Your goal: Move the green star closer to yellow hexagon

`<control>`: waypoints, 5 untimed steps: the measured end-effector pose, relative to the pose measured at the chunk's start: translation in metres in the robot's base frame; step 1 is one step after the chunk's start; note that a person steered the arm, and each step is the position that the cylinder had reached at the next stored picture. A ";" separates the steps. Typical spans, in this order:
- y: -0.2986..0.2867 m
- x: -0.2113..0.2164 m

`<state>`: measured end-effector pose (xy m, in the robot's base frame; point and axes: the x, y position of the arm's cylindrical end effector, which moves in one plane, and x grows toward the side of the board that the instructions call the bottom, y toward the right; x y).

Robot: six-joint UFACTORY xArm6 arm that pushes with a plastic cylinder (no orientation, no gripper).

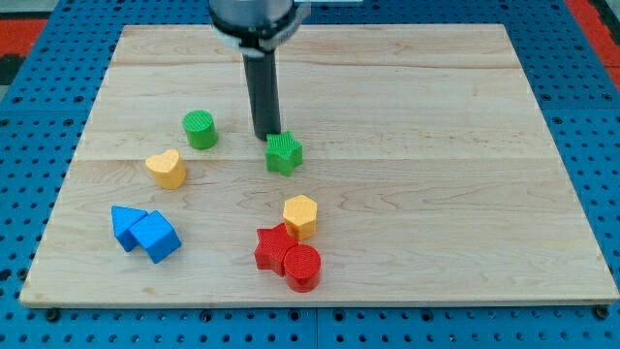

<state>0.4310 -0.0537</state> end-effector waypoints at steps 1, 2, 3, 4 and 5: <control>0.016 0.034; 0.043 0.034; 0.071 0.060; 0.078 0.073; 0.096 0.055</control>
